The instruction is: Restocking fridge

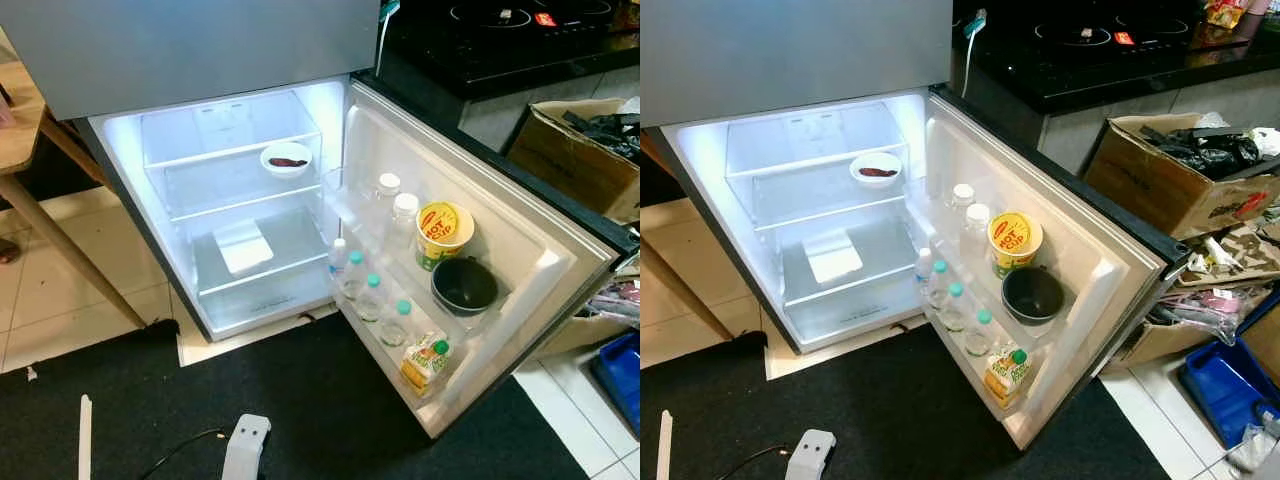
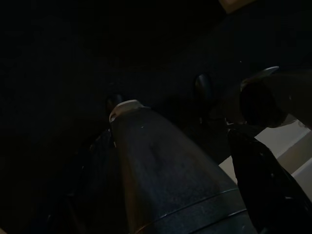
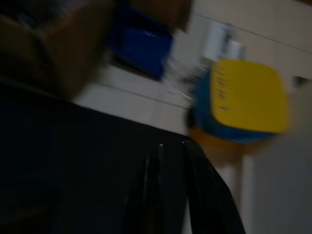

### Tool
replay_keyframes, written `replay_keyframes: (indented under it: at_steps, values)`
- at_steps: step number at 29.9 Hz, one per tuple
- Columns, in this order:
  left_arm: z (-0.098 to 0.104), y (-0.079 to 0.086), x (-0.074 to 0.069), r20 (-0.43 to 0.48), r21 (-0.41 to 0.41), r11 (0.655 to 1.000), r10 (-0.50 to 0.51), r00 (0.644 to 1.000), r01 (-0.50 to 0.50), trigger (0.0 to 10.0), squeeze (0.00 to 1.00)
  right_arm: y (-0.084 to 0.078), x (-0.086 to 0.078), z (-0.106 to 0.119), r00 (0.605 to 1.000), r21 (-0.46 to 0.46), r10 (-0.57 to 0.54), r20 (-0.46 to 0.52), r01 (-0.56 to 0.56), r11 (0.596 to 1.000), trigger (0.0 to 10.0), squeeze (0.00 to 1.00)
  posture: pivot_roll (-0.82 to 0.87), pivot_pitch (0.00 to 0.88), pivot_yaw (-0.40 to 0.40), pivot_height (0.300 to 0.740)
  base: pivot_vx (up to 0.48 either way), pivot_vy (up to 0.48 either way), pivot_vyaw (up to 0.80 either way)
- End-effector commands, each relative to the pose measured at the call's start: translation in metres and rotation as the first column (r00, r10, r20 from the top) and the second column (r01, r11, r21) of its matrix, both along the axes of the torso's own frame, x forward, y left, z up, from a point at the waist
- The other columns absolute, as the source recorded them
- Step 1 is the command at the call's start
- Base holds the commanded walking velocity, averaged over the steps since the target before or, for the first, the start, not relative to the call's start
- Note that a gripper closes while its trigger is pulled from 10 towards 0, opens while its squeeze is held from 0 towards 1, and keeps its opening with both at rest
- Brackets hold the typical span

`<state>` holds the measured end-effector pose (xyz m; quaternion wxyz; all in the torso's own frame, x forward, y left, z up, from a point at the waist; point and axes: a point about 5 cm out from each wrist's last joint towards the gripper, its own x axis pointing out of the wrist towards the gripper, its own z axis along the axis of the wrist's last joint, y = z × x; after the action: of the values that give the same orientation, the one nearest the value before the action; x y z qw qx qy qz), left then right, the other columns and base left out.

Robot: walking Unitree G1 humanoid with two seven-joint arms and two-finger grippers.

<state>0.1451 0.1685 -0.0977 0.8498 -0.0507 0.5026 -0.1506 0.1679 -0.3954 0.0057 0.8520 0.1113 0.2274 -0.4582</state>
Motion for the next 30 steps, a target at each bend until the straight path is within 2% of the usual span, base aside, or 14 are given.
replay_keyframes:
  at_steps: [1, 2, 3, 4, 5, 11, 12, 20, 23, 24, 25, 26, 29, 30]
  values:
    - [-0.003, 0.0, -0.008, -0.035, 0.001, 1.0, -0.007, 0.999, 0.007, 10.0, 0.0, 0.003, 0.029, 0.018, 0.981, 0.021, 0.084, 0.176, -0.089, 0.996, 0.0, 0.0, -0.01, 0.043, 0.005, 0.74, 0.0, 0.0, 0.0]
    - [-0.003, -0.001, -0.008, -0.036, -0.002, 1.0, -0.006, 0.999, 0.006, 10.0, 0.0, 0.009, 0.046, 0.025, 0.954, 0.044, 0.149, 0.259, -0.165, 0.985, 2.5, 0.0, -0.01, 0.043, 0.004, 0.74, 0.0, 0.0, 0.0]
    - [-0.004, -0.002, -0.009, -0.037, -0.005, 1.0, -0.005, 0.999, 0.005, 10.0, 0.0, 0.017, 0.059, 0.03, 0.921, 0.061, 0.215, 0.326, -0.248, 0.967, 7.6, 0.0, -0.01, 0.043, 0.004, 0.74, 0.0, 0.0, 0.0]
    - [-0.004, -0.002, -0.01, -0.038, -0.007, 1.0, -0.004, 0.999, 0.004, 10.0, 0.0, 0.023, 0.067, 0.033, 0.894, 0.069, 0.256, 0.368, -0.3, 0.951, 7.6, 0.0, -0.01, 0.043, 0.004, 0.74, 0.0, 0.0, 0.0]
    - [-0.004, -0.003, -0.011, -0.04, -0.008, 1.0, -0.003, 0.999, 0.003, 10.0, 0.0, 0.032, 0.078, 0.036, 0.853, 0.064, 0.326, 0.408, -0.383, 0.921, 10.0, 0.0, -0.01, 0.043, 0.004, 0.74, 0.0, 0.0, 0.0]
    - [-0.005, -0.002, -0.013, -0.045, -0.013, 1.0, 0.004, 0.999, -0.004, 10.0, 0.0, 0.062, 0.106, 0.05, 0.679, 0.026, 0.493, 0.544, -0.602, 0.798, 10.0, 0.0, -0.01, 0.045, -0.001, 0.74, 0.0, 0.0, 0.0]
    - [-0.005, -0.002, -0.013, -0.045, -0.014, 1.0, 0.006, 0.999, -0.007, 10.0, 0.0, 0.073, 0.115, 0.055, 0.599, 0.007, 0.542, 0.59, -0.674, 0.738, 10.0, 0.0, -0.01, 0.045, -0.001, 0.74, 0.0, 0.0, 0.0]
    - [-0.004, 0.0, -0.011, -0.042, -0.011, 1.0, 0.007, 0.999, -0.007, 10.0, 0.0, 0.104, 0.125, 0.059, 0.375, -0.039, 0.671, 0.64, -0.856, 0.515, 10.0, 0.0, -0.01, 0.045, 0.005, 0.74, 0.0, 0.0, 0.0]
    - [-0.003, 0.0, -0.009, -0.038, -0.01, 1.0, 0.004, 0.999, -0.004, 10.0, 0.0, 0.142, 0.123, 0.052, 0.153, -0.044, 0.748, 0.646, -0.971, 0.236, 10.0, 0.0, -0.01, 0.045, 0.005, 0.74, 0.0, 0.0, 0.0]
    - [-0.003, 0.0, -0.009, -0.038, -0.01, 1.0, 0.004, 0.999, -0.004, 10.0, 0.0, 0.142, 0.123, 0.052, 0.153, -0.044, 0.748, 0.646, -0.971, 0.236, 10.0, 0.0, -0.01, 0.045, 0.005, 0.74, 0.0, 0.0, 0.0]
    - [-0.003, 0.0, -0.009, -0.037, -0.011, 1.0, 0.003, 0.999, -0.004, 10.0, 0.0, 0.158, 0.121, 0.05, 0.077, -0.046, 0.753, 0.654, -0.989, 0.141, 10.0, 0.0, -0.01, 0.045, 0.005, 0.74, 0.0, 0.0, 0.0]
    - [-0.003, 0.0, -0.009, -0.037, -0.011, 1.0, 0.003, 0.999, -0.004, 10.0, 0.0, 0.158, 0.121, 0.05, 0.077, -0.046, 0.753, 0.654, -0.989, 0.141, 10.0, 0.0, -0.01, 0.045, 0.005, 0.74, 0.0, 0.0, 0.0]
    - [-0.004, -0.003, -0.01, -0.04, -0.016, 1.0, -0.004, 0.999, 0.004, 10.0, 0.0, 0.242, 0.108, 0.062, -0.276, -0.128, 0.653, 0.705, -0.956, -0.265, 10.0, 0.0, -0.02, 0.052, 0.012, 0.74, 0.0, 0.0, 0.0]
    - [-0.004, -0.003, -0.01, -0.04, -0.016, 1.0, -0.004, 0.999, 0.004, 10.0, 0.0, 0.242, 0.108, 0.062, -0.276, -0.128, 0.653, 0.705, -0.956, -0.265, 10.0, 0.0, -0.02, 0.052, 0.012, 0.74, 0.0, 0.0, 0.0]
